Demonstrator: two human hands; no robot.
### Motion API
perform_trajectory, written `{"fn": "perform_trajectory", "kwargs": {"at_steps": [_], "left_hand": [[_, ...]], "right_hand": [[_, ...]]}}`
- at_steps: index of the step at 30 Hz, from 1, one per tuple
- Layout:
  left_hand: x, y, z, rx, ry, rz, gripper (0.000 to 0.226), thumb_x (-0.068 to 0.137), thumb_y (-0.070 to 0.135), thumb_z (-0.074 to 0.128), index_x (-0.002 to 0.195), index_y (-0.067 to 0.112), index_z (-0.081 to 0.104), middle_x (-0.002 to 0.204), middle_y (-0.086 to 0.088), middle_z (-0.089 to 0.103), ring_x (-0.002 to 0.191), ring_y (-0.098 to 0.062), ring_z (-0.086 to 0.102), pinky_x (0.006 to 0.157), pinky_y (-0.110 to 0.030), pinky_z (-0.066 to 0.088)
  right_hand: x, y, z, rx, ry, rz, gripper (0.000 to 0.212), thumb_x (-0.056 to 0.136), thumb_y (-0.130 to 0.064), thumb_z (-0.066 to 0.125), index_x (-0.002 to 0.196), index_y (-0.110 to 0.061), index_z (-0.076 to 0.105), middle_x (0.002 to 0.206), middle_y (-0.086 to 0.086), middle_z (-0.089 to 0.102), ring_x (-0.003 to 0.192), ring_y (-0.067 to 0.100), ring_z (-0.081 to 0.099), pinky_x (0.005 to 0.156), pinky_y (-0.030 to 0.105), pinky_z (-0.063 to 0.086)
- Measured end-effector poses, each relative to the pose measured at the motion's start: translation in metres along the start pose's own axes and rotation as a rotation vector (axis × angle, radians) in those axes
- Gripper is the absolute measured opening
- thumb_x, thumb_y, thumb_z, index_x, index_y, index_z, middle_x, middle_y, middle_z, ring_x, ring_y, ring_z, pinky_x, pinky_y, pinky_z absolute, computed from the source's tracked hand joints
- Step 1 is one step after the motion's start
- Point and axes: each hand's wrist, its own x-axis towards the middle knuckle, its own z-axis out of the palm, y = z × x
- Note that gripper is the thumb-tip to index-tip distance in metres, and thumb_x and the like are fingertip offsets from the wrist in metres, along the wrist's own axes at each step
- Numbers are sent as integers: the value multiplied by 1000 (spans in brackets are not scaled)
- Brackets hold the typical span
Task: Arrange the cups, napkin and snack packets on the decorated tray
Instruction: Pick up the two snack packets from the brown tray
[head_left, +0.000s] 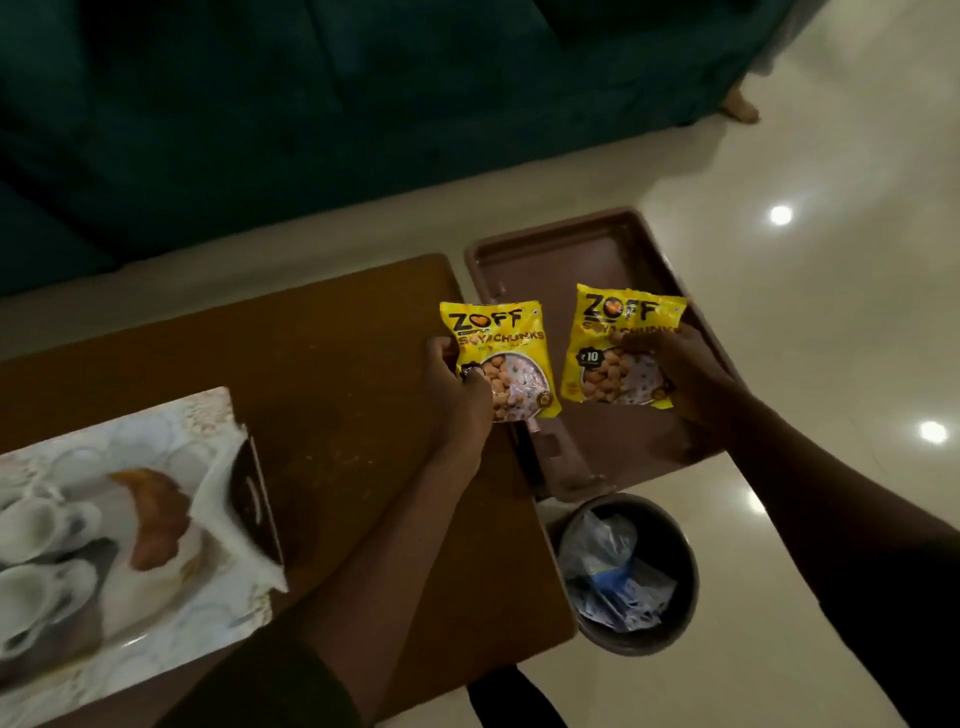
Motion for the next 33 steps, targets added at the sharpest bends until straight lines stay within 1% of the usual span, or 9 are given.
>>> {"fn": "perform_trajectory", "kwargs": {"at_steps": [2, 5, 10, 13, 19, 23, 26, 28, 33], "left_hand": [[1, 6, -34, -17, 39, 14, 32, 90, -5, 47, 115, 15, 46, 111, -1, 58, 90, -13, 60, 57, -16, 51], [2, 10, -79, -24, 102, 11, 34, 90, -2, 50, 120, 15, 48, 112, 0, 60, 94, -16, 61, 73, -33, 58], [4, 8, -146, -52, 222, 56, 34, 89, 1, 52, 116, 20, 51, 106, 5, 60, 93, -13, 61, 65, -25, 51], [6, 5, -188, -65, 266, 86, 35, 86, 1, 52, 115, 20, 52, 106, 5, 60, 96, -14, 61, 72, -30, 52], [22, -3, -280, -38, 397, 131, 27, 87, 4, 57, 103, 25, 55, 101, 8, 63, 93, -13, 60, 73, -27, 45], [38, -22, -356, 16, 525, 119, 30, 88, 6, 54, 115, 16, 59, 109, 1, 67, 102, -20, 62, 73, -24, 40], [48, -40, -413, 79, 593, 100, 34, 89, 7, 53, 122, 13, 58, 121, -8, 66, 112, -26, 60, 89, -31, 45], [53, -59, -452, 80, 632, 69, 34, 89, 7, 51, 123, 12, 57, 124, -12, 64, 115, -30, 59, 97, -45, 48], [51, -110, -537, 44, 686, -27, 36, 89, 4, 49, 122, 12, 57, 121, -17, 65, 112, -34, 62, 92, -54, 52]], "right_hand": [[-6, -12, 36, 0, 10, -4, 28, 72, -10, 75, 100, -7, 70, 91, 10, 76, 77, 29, 74, 68, 43, 59], [-15, -27, 85, 1, -28, -35, 20, 76, -9, 73, 96, -9, 70, 85, 7, 77, 72, 27, 74, 61, 38, 59], [-33, -40, 157, -23, -114, -52, 45, 77, -15, 72, 120, -7, 62, 115, 14, 70, 98, 36, 69, 84, 53, 55], [-42, -43, 198, -58, -133, 8, 50, 77, -19, 73, 125, -10, 60, 118, 13, 69, 102, 37, 68, 90, 58, 52], [-69, -56, 285, -99, -142, -71, 59, 69, -23, 82, 119, -21, 51, 121, 7, 65, 95, 31, 70, 73, 50, 59], [-98, -52, 362, -56, -159, -247, 90, 69, -22, 83, 139, -32, 28, 120, -4, 50, 88, 14, 70, 64, 36, 61], [-119, -37, 419, -133, -254, -295, 69, 73, -22, 80, 127, -33, 39, 118, -3, 59, 101, 24, 66, 86, 49, 57], [-132, -18, 455, -185, -280, -294, 57, 74, -20, 79, 120, -31, 46, 103, -11, 62, 95, 18, 67, 89, 49, 56], [-152, 41, 505, -340, -305, -201, 62, 74, -28, 79, 127, -29, 47, 107, -10, 57, 103, 24, 65, 90, 49, 54]]}}
